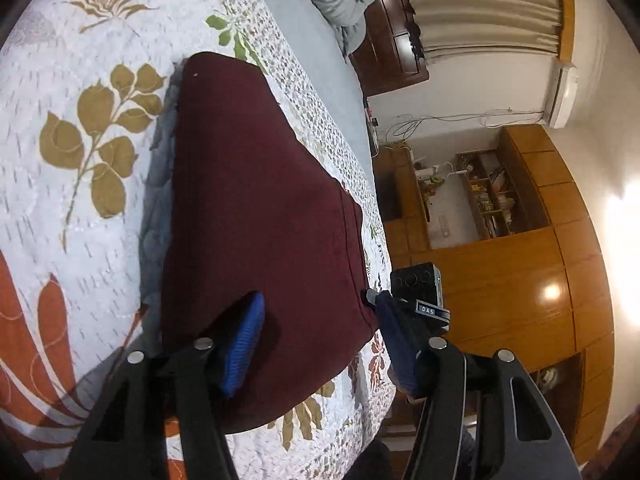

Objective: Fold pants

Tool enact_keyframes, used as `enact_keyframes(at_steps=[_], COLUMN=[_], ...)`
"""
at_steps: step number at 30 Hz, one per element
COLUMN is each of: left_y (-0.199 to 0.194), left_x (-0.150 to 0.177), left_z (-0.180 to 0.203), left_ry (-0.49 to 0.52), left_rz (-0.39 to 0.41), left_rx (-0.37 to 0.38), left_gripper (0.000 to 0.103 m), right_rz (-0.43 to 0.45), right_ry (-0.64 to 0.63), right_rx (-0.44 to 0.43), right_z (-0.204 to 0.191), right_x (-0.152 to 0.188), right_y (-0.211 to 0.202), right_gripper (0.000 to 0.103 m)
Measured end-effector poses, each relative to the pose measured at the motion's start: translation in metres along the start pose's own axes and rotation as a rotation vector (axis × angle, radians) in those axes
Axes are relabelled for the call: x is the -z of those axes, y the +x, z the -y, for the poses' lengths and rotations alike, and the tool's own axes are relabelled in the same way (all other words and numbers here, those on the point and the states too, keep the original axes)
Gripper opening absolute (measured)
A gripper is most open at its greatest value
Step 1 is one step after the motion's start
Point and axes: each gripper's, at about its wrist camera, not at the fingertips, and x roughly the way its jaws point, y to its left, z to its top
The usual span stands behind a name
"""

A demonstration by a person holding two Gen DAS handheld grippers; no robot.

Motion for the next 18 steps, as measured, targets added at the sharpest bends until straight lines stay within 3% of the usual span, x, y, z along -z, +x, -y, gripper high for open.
enact_keyframes(at_steps=[2,3,4,6,10,12,15,18], left_y=[-0.008,-0.010,-0.017,-0.032,-0.055,-0.062,-0.071,-0.089], left_x=[0.003,0.003,0.009,0.023,0.077,0.107,0.158,0.207], left_z=[0.007,0.009,0.015,0.030,0.074,0.099,0.141,0.181], left_ry=[-0.010,-0.016,-0.020,-0.002,0.090,0.166,0.317,0.451], left_rz=[0.009,0.015,0.031,0.057,0.061,0.062,0.099,0.199], left_rx=[-0.013,-0.023,-0.041,-0.094,-0.234,-0.295,-0.459,-0.579], left_gripper=[0.065,0.070,0.078,0.080,0.083,0.083,0.084,0.084], right_rz=[0.038,0.048,0.064,0.096,0.175,0.205,0.233,0.258], right_ry=[0.026,0.035,0.034,0.014,-0.102,-0.164,-0.243,-0.336], right_rx=[0.000,-0.003,0.007,0.017,0.098,0.161,0.316,0.436], right_z=[0.001,0.000,-0.004,-0.019,-0.075,-0.098,-0.129,-0.157], right_x=[0.004,0.006,0.012,0.026,0.076,0.107,0.160,0.213], right_y=[-0.014,-0.017,-0.024,-0.038,-0.060,-0.068,-0.072,-0.076], right_gripper=[0.004,0.015,0.034,0.058,0.091,0.093,0.097,0.100])
